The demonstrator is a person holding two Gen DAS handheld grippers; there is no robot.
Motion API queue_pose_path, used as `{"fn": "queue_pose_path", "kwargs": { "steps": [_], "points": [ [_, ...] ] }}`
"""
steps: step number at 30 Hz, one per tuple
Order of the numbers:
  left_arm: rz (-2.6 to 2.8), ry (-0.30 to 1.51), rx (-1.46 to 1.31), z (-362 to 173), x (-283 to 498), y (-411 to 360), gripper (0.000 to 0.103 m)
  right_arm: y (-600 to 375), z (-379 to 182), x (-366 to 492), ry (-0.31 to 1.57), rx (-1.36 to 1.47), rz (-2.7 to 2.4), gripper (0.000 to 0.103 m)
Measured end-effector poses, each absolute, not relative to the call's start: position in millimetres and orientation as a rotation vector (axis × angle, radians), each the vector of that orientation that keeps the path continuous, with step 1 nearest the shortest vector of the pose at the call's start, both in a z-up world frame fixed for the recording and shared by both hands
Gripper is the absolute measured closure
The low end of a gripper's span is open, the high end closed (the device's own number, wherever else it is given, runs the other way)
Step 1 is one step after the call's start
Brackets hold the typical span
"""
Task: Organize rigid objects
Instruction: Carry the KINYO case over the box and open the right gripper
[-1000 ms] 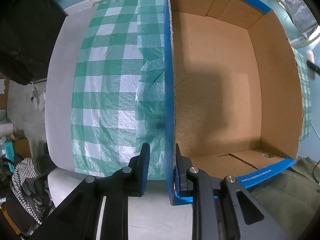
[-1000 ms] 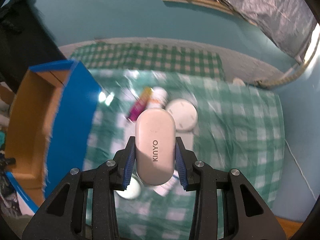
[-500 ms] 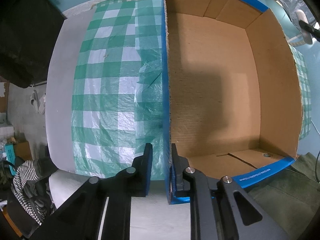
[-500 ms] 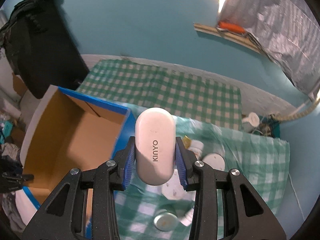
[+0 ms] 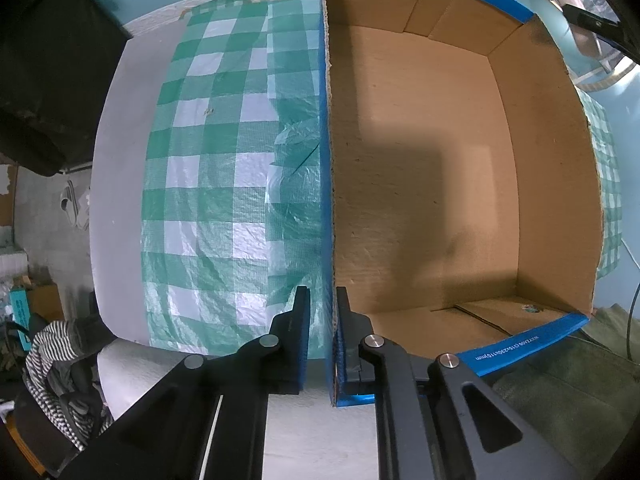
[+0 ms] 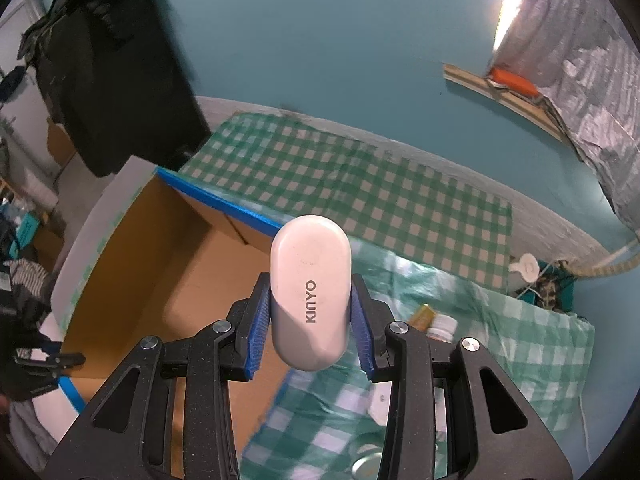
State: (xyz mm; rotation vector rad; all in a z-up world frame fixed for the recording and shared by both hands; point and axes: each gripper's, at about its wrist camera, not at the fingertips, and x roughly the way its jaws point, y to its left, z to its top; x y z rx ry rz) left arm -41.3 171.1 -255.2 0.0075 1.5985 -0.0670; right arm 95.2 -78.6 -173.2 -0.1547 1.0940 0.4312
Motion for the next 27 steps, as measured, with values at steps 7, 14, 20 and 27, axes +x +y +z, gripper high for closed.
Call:
{"fn": "queue_pose_path", "kwargs": {
  "steps": [7,14,20,27],
  "points": [
    [-0.067,1.601,0.007,-255.8,-40.7,172.6,0.092,-60.0,-186.0,97.7,1.117,-0.160,0.454,0.066],
    [-0.070,1.603,0.006,-256.4,-41.2,173.0,0.092,-47.2,-199.1,99.2,1.145,-0.188,0.475,0.066],
    [-0.069,1.603,0.003,-256.9,-41.1,173.1,0.092,-41.3,-207.3,101.9,1.162,-0.199,0.479,0.066],
    [-0.066,1.602,0.000,-258.2,-41.0,173.0,0.092,-40.0,-206.6,103.5,1.161,-0.203,0.469,0.066]
  ]
}}
